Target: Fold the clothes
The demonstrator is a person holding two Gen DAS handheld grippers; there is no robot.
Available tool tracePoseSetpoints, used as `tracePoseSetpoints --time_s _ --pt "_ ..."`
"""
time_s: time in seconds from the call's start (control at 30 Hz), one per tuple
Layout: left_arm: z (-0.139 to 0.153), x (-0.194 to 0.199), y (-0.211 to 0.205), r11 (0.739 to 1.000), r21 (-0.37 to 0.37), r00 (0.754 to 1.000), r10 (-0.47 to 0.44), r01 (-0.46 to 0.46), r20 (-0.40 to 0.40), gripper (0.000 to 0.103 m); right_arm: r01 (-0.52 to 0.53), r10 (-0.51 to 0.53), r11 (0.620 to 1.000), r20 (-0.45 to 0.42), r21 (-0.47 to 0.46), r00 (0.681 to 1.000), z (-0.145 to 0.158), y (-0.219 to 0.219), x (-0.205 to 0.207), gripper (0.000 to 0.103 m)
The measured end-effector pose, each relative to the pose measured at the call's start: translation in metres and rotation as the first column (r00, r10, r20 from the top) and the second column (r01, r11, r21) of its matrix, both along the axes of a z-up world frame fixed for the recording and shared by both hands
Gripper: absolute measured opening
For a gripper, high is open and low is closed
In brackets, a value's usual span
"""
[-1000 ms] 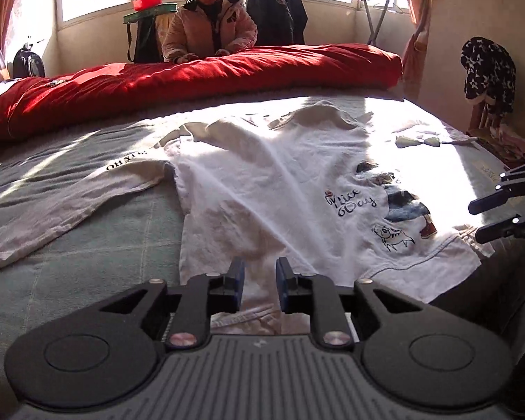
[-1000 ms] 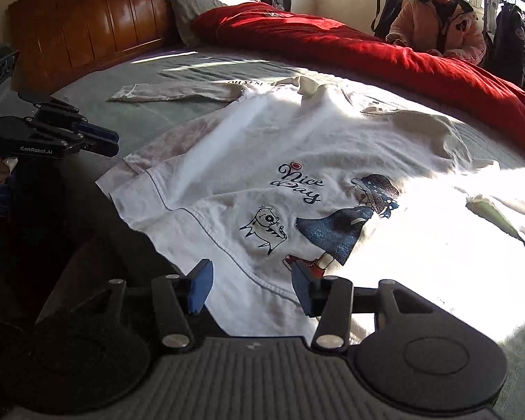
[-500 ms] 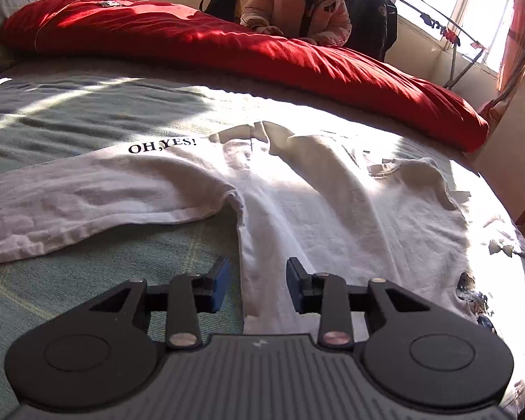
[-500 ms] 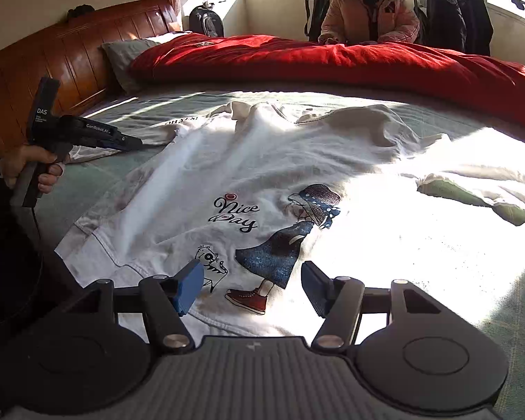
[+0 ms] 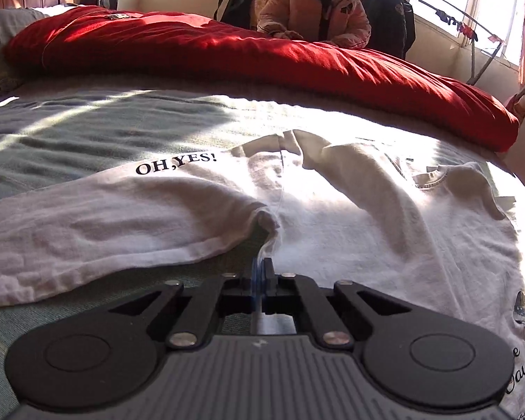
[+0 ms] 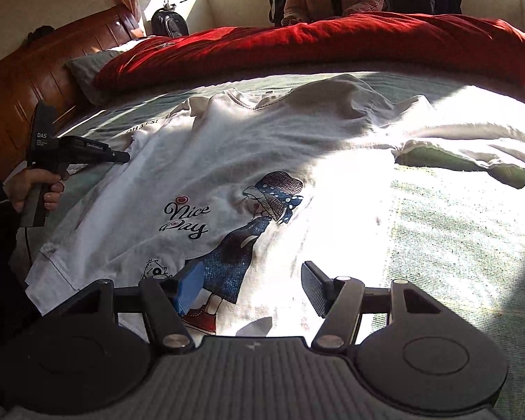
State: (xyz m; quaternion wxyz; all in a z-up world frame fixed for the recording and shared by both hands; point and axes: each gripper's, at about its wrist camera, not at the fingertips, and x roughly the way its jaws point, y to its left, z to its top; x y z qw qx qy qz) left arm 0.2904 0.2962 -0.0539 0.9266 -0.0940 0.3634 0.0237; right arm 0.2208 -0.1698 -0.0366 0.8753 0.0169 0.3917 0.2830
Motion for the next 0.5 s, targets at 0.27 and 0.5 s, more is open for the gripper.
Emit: tracePoseSetpoints --time_s 0.27,0.5 --pt "-0.001 -0.016 0.016 0.992 -0.114 0.999 0.04 -0.044 -0.03 0.007 0.018 -0.018 1.0 -0.007 0.013 1.0 -0.002 -0.002 -0.002 0.066" --pt "0.003 -0.094 0.014 0.976 -0.217 0.998 0.012 -0.027 -0.068 0.022 0.045 -0.046 0.998 0.022 0.039 0.999 0.01 -0.016 -0.015 0.069"
